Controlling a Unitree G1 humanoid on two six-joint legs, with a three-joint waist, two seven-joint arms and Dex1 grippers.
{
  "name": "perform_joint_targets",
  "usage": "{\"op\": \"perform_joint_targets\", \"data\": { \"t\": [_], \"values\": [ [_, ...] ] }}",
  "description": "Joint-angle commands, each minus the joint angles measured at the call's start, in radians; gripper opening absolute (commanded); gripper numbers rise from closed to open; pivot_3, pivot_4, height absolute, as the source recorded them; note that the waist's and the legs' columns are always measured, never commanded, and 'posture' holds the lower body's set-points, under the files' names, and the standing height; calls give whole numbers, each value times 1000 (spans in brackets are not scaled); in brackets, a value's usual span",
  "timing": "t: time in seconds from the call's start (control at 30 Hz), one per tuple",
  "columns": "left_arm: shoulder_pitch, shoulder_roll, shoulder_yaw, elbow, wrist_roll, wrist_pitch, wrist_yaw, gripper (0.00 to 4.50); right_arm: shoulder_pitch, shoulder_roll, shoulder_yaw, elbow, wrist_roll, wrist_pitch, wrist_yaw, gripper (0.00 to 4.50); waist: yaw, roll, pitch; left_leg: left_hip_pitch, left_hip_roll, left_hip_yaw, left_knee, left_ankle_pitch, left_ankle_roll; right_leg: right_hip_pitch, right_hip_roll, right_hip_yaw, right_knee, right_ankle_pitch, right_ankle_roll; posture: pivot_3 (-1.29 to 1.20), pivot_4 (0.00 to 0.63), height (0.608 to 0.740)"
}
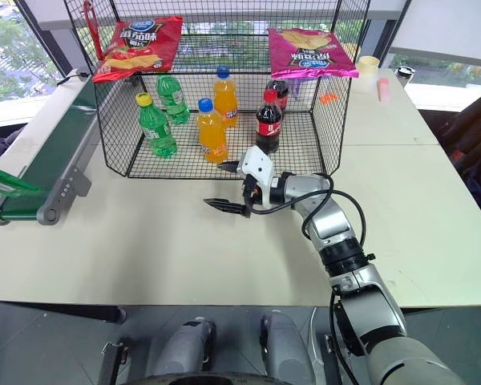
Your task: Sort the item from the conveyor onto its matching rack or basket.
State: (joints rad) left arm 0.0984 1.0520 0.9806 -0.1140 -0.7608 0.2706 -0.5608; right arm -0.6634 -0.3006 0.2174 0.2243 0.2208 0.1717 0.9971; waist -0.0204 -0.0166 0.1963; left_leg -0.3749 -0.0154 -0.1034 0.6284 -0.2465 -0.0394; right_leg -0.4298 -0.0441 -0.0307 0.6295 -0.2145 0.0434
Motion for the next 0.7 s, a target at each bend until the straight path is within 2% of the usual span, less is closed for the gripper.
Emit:
{"op": "perform_joint_targets", "data": {
  "t": [0.03,0.13,0.27,0.5,0.7],
  "values": [
    [-111,1,3,-34,-161,136,28,39,-15,15,-35,-41,31,6,-16,4500,0,0,0,0,0,0,0,0,0,0,0,0,0,0,0,0,150,740],
    [-263,-26,-49,-36,-275,222,114,39,-11,41,-49,-60,42,-5,-45,4500,1,-1,0,0,-1,-1,0,0,0,0,1,0,1,0,0,0,150,740],
    [-425,-63,-150,-46,-333,284,182,39,-19,98,-67,-75,40,-39,-110,4500,1,-1,0,1,-1,-1,0,0,0,1,1,0,1,2,1,0,150,740],
    [-669,-112,-316,-19,-352,349,247,39,-58,183,-62,-13,-40,-220,-241,4500,0,-2,0,1,-3,-1,0,1,-1,0,1,1,1,5,1,0,150,740],
    [-778,-164,-402,-17,-352,398,266,39,-74,212,-17,40,-129,-407,-288,4500,0,-2,0,0,-3,-1,0,1,-1,0,0,1,1,5,0,0,150,740]
  ]
}}
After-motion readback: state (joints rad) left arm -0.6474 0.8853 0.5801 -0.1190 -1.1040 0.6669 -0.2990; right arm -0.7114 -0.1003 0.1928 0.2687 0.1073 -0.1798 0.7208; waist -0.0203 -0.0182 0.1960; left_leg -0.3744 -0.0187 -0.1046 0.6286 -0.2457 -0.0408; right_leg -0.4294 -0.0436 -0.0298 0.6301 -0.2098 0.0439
